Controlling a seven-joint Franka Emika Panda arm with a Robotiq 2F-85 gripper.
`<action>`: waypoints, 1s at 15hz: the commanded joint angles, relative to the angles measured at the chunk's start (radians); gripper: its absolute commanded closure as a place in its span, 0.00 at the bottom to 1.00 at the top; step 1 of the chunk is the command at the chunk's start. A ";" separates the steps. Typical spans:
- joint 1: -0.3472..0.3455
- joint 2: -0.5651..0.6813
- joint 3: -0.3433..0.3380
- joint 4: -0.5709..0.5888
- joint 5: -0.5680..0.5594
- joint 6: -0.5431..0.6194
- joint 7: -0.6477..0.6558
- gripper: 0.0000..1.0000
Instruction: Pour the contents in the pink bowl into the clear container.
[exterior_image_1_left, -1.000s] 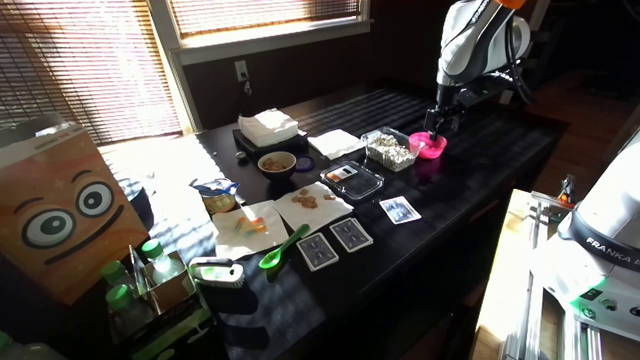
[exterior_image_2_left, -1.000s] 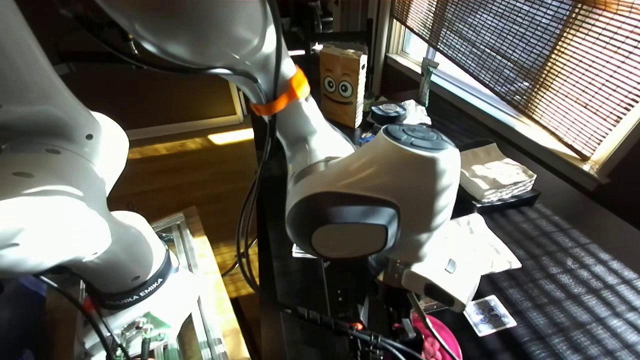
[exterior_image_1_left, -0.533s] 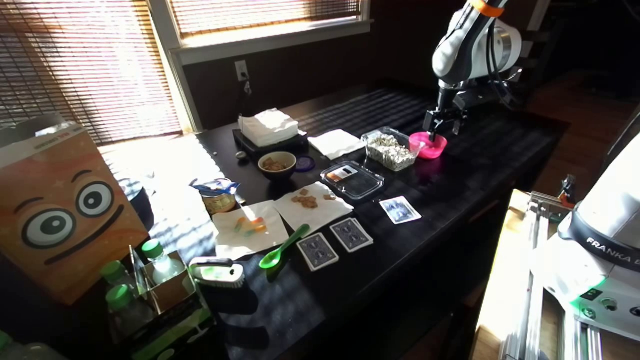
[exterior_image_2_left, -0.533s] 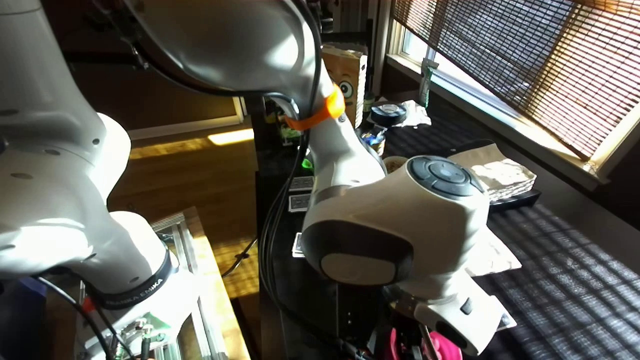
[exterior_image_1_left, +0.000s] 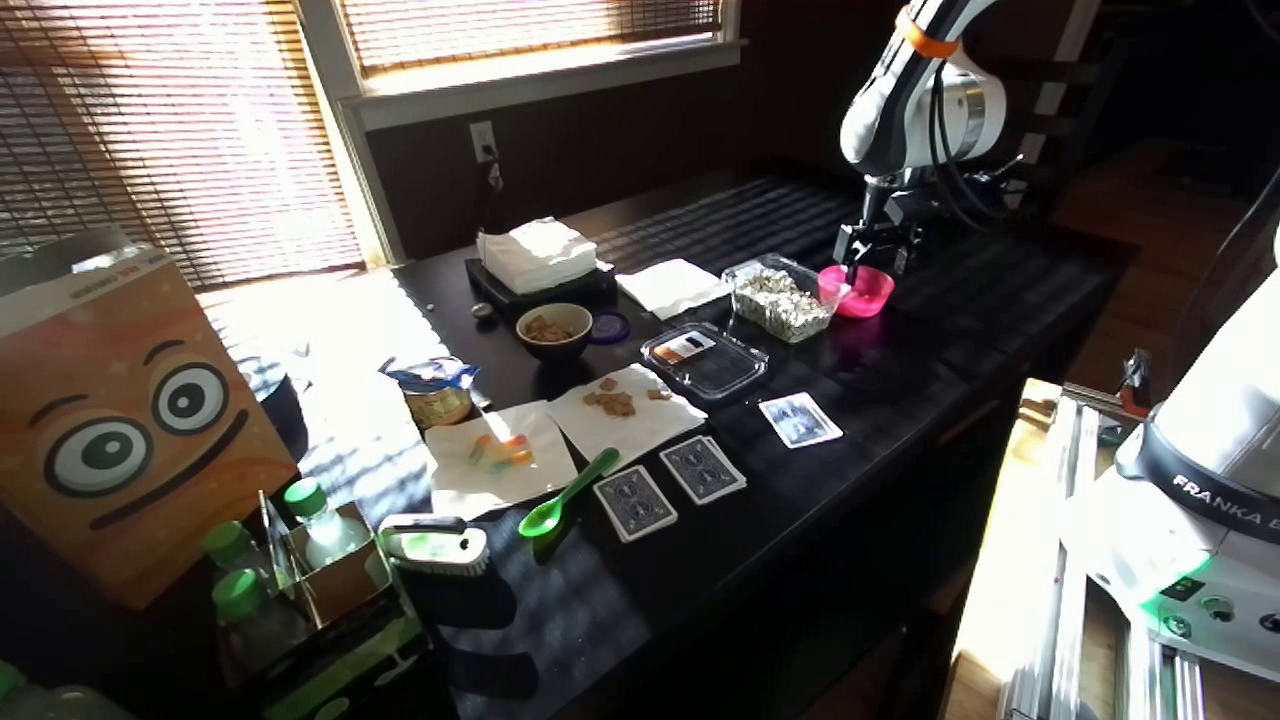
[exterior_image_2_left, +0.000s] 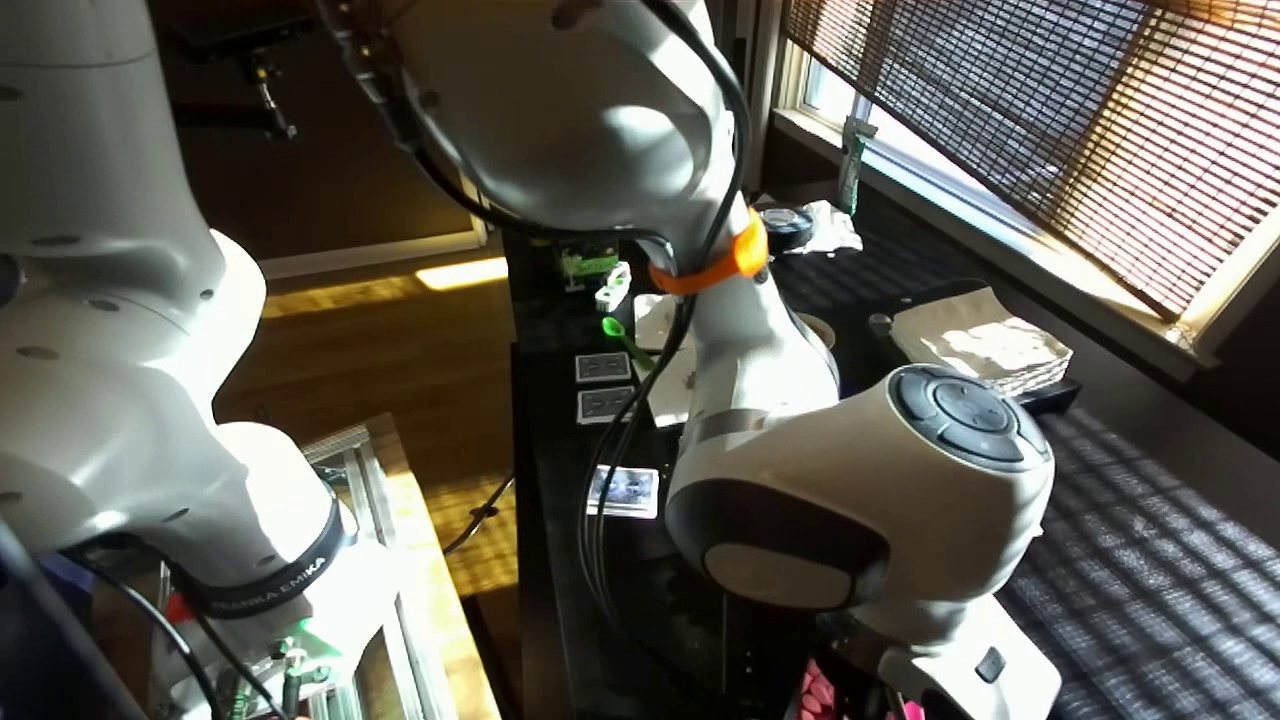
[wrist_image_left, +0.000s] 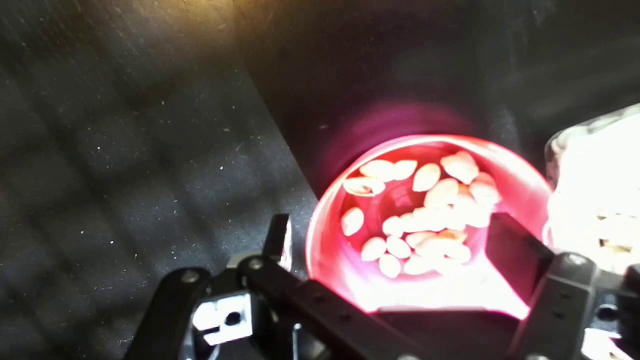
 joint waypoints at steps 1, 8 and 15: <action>-0.045 0.067 0.034 0.071 0.055 -0.003 -0.034 0.00; -0.111 0.114 0.062 0.121 0.095 -0.005 -0.042 0.00; -0.161 0.146 0.109 0.151 0.137 -0.017 -0.073 0.64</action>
